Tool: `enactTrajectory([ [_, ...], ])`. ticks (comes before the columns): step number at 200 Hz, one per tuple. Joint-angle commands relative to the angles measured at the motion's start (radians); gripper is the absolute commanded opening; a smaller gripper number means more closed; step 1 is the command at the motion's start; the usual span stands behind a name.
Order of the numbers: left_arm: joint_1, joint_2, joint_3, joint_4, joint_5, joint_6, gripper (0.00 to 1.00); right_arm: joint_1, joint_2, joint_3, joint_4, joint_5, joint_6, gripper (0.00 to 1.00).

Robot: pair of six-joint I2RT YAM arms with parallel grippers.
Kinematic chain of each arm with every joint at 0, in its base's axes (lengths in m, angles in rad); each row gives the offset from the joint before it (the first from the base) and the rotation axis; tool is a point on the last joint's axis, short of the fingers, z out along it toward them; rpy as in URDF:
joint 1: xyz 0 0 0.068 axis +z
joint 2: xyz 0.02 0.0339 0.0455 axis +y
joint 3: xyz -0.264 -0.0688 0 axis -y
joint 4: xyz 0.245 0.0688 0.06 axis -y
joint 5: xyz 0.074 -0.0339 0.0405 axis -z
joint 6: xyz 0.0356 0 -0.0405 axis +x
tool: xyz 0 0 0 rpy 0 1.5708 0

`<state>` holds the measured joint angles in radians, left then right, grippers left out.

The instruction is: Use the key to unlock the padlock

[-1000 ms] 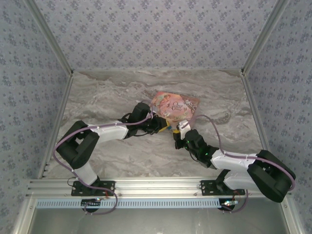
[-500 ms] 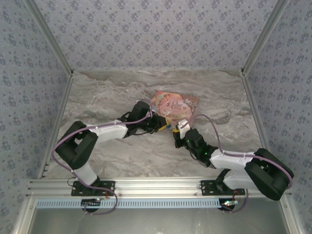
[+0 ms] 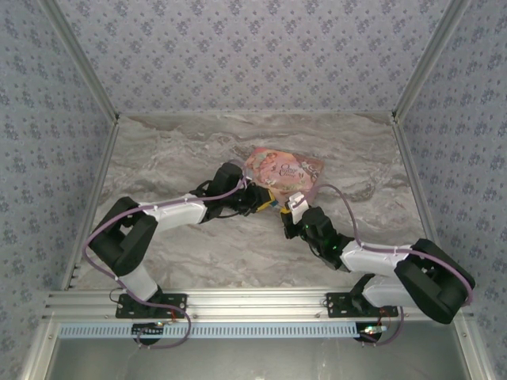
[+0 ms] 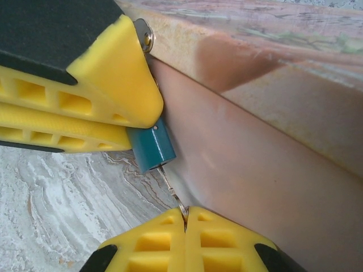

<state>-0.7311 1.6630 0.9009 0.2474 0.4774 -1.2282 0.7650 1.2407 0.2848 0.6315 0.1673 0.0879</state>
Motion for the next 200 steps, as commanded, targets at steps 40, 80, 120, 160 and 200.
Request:
enactTrajectory([
  [40,-0.020,-0.054,0.033,0.058,0.120,-0.047,0.18,-0.042,0.017,0.017,0.151,-0.108,0.053,0.00],
  [80,-0.024,-0.050,0.030,0.070,0.124,-0.056,0.18,-0.054,0.030,0.026,0.166,-0.145,0.061,0.00],
  [120,-0.028,-0.048,0.028,0.085,0.126,-0.065,0.18,-0.065,0.063,0.035,0.186,-0.174,0.074,0.00],
  [160,-0.028,-0.044,0.020,0.078,0.117,-0.054,0.18,-0.083,0.055,0.038,0.196,-0.208,0.092,0.00],
  [200,-0.027,-0.026,0.010,0.093,0.116,-0.059,0.18,-0.116,0.031,0.035,0.189,-0.283,0.121,0.00],
])
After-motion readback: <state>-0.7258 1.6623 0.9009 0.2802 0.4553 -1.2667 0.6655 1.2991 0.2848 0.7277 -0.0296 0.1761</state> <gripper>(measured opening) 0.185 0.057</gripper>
